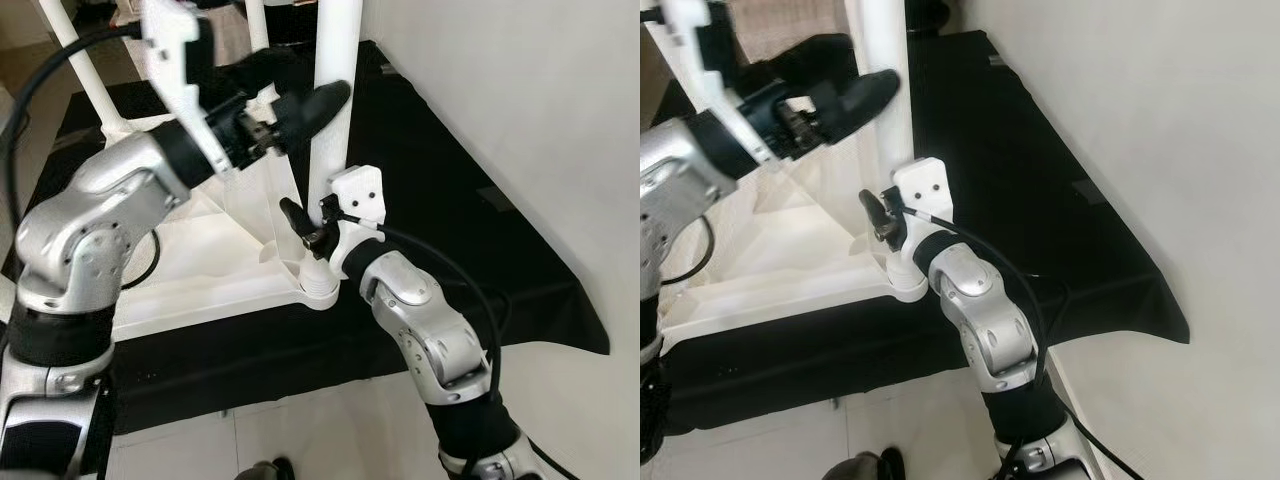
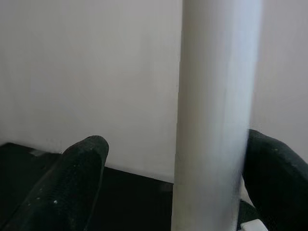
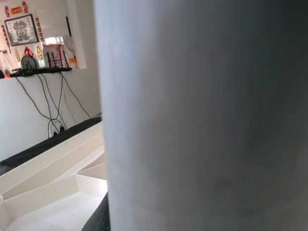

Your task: Building children table

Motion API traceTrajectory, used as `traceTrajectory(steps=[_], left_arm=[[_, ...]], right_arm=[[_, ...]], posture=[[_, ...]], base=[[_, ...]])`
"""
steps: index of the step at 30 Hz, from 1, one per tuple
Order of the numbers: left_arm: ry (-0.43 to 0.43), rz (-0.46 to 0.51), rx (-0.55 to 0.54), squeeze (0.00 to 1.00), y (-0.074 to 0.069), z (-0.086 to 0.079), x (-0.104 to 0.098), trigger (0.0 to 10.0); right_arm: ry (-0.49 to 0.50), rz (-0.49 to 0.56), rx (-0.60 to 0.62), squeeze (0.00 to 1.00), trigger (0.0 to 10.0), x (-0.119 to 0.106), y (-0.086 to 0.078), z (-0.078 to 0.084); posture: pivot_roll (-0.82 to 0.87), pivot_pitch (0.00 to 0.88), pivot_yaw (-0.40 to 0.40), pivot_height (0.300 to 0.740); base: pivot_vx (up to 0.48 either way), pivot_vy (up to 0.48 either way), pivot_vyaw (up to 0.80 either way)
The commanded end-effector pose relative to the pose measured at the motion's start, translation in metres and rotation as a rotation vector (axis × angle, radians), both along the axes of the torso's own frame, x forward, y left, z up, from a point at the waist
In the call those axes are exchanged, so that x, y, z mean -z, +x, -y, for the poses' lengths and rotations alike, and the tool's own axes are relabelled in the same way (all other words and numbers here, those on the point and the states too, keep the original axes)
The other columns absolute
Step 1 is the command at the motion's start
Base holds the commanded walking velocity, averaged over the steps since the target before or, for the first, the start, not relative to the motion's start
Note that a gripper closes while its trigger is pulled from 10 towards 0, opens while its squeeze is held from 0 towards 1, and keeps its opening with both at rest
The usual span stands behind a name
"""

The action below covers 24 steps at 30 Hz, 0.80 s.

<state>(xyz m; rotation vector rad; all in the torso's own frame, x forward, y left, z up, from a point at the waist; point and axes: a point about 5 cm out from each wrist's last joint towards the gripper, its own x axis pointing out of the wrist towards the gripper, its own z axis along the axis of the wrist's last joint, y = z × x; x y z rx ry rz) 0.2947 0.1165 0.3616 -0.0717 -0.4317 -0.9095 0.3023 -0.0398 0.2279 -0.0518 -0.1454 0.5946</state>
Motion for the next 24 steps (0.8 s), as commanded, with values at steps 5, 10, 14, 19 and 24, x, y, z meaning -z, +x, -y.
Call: traceTrajectory(steps=[5, 10, 14, 19, 24], left_arm=[[0.021, -0.084, 0.089, 0.00, 0.003, 0.008, 0.002, 10.0], [0.089, -0.063, 0.094, 0.00, 0.002, 0.008, 0.001, 10.0], [0.134, -0.038, 0.074, 0.00, 0.000, 0.008, 0.000, 10.0], [0.202, 0.033, 0.019, 0.00, -0.004, 0.006, -0.004, 4.7], [0.249, 0.080, -0.012, 0.00, -0.007, 0.006, -0.004, 0.0]], right_arm=[[-0.066, -0.030, -0.079, 0.00, 10.0, 0.015, -0.007, -0.012], [-0.104, -0.002, -0.142, 0.00, 10.0, 0.015, -0.013, -0.019], [-0.125, 0.004, -0.169, 0.00, 10.0, 0.016, -0.014, -0.022], [-0.137, 0.002, -0.183, 0.00, 10.0, 0.018, -0.014, -0.023], [-0.140, -0.002, -0.184, 0.00, 10.0, 0.019, -0.013, -0.023]], posture=[[0.08, 0.176, 0.084, 0.740], [0.08, 0.173, 0.083, 0.740], [0.08, 0.171, 0.079, 0.740], [0.08, 0.170, 0.073, 0.740], [0.08, 0.170, 0.067, 0.740]], base=[[0.000, 0.000, 0.00], [0.000, 0.000, 0.00], [0.000, 0.000, 0.00], [0.000, 0.000, 0.00], [0.000, 0.000, 0.00]])
